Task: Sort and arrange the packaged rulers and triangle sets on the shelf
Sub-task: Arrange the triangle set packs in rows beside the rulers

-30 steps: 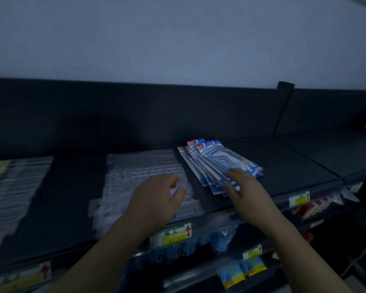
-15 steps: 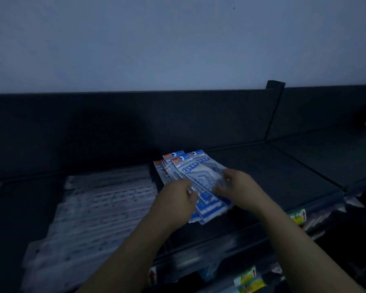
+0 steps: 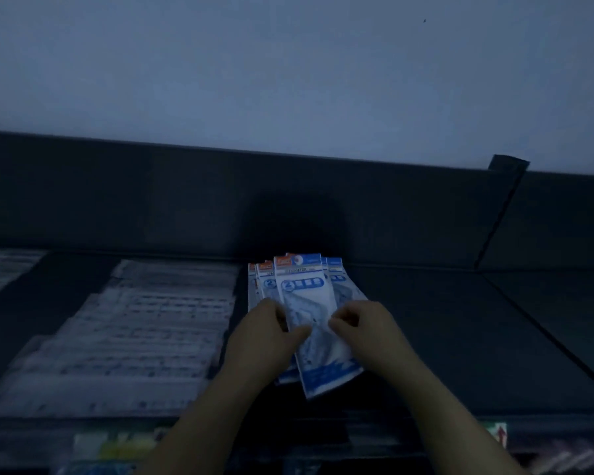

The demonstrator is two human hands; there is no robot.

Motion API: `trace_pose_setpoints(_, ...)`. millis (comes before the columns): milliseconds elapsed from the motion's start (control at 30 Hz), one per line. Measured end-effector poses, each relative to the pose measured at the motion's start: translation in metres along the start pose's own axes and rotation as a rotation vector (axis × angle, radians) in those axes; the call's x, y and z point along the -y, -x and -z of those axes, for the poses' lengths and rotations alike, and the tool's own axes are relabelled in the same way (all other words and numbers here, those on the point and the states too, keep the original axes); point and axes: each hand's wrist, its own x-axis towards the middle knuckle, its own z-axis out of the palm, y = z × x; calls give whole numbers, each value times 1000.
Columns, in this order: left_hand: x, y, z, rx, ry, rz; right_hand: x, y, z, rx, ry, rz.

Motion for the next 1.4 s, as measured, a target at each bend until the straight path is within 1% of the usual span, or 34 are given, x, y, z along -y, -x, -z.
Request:
trace_pose_setpoints(67,0,1,-3,-28,124,33,-1,0,2,6,-48,24)
trace_pose_setpoints(133,2,1,2,-104,254,85,-4,-3,7,-9,-41,35)
trace_pose_setpoints(200,5,0,9,-204,384,159,-9,-6,11,-10,-23,21)
trace_pose_setpoints(267,3,-1,13,-234,531,229,-11,-8,11,3,-53,2)
trace_pose_setpoints(400,-6,-6,6,-204,498,295,-6,-15,9,67,-159,-8)
trace_pose_setpoints(533,-12,-9,0,-131,648,318,-3,-21,5,56,-275,6)
trace_pose_setpoints(567,-13,-9,-2,-146,658,319,-4,-20,4,33,-328,20)
trace_pose_setpoints(633,-14,-8,-3,-226,684,312,-2,-18,8,24,-499,24)
trace_pose_setpoints(700,-16,-7,-3,-275,738,301,0,-17,13,80,-666,24)
trace_pose_setpoints(767,-17,-8,-3,-248,822,302,1,-17,15,171,-749,21)
trace_pose_setpoints(800,-18,-8,-2,-232,849,305,-1,-18,14,187,-734,29)
trace_pose_setpoints(833,-19,-8,-1,-230,858,308,-4,-20,14,160,-698,39)
trace_pose_setpoints(867,-20,-8,0,-248,863,315,-8,-24,16,85,-629,48)
trace_pose_setpoints(933,-14,-11,-1,-312,875,325,-21,-30,23,-90,-408,22)
trace_pose_setpoints(967,-10,-12,-3,-332,873,331,-29,-33,25,-112,-304,-28)
trace_pose_setpoints(1000,-8,-11,-4,-332,867,336,-33,-33,27,-80,-227,-73)
trace_pose_setpoints(1033,-6,-11,-7,-309,869,338,-35,-33,25,-10,-175,-120)
trace_pose_setpoints(1100,-4,-9,-11,-245,871,330,-35,-31,18,92,-117,-170)
trace_pose_setpoints(1167,-4,-8,-13,-229,866,311,-37,-34,10,98,-156,-163)
trace_pose_setpoints(1267,1,-10,-15,-264,862,300,-37,-34,8,58,-394,-130)
trace_pose_setpoints(1333,3,-10,-15,-278,855,295,-38,-33,11,-38,-500,-86)
trace_pose_setpoints(1400,5,-10,-16,-292,837,279,-34,-31,15,-150,-546,-31)
